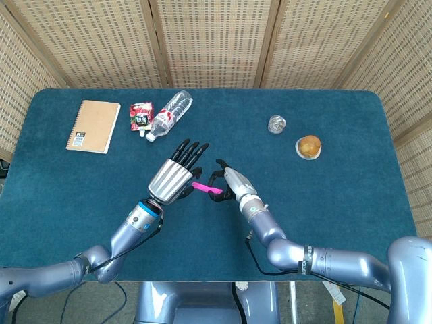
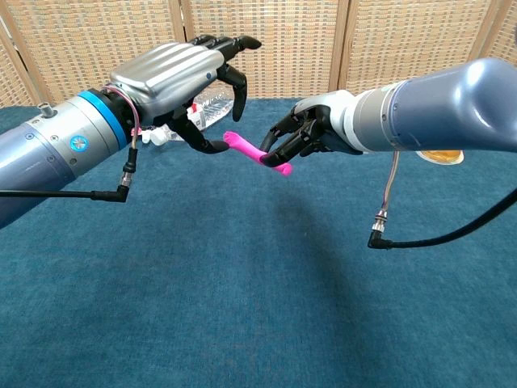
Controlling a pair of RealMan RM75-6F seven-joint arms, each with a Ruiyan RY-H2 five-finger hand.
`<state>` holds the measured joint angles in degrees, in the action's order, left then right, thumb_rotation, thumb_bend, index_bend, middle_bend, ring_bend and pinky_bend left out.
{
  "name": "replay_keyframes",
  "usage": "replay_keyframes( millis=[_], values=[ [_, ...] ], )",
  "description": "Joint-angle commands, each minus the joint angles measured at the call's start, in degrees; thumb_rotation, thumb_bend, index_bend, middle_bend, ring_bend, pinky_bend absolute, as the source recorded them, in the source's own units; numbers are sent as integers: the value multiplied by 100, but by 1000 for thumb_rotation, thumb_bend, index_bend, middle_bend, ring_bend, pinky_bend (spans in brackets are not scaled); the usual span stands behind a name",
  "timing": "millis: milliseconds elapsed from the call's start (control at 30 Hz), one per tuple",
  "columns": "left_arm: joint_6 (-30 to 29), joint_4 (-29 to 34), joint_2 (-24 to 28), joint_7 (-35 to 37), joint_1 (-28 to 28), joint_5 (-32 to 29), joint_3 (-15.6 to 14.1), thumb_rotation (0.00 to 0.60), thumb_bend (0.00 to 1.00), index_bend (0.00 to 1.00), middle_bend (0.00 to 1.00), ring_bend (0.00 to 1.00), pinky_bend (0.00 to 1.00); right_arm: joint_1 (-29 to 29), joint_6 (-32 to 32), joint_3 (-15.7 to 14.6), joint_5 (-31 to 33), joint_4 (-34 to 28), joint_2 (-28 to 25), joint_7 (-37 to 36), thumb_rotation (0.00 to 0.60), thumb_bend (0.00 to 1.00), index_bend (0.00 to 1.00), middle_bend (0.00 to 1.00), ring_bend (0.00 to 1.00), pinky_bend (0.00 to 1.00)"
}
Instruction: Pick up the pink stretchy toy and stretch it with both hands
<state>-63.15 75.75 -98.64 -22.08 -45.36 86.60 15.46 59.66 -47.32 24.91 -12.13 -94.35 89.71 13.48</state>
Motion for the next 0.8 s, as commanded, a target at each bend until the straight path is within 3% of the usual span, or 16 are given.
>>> replay_keyframes(
  millis=[33,800],
  values=[
    [42,-3,-56,14,-27,-72,-36,600,246,549,0,0,0,12,11,-16,-19,0,-1,-42,600,576,707,54,0,0],
    [11,41,-221,-131,-143,-356,-148,600,334,605,0,0,0,88,15,-186,-94,-50,-74,-264,600,576,707,54,0,0]
  ],
)
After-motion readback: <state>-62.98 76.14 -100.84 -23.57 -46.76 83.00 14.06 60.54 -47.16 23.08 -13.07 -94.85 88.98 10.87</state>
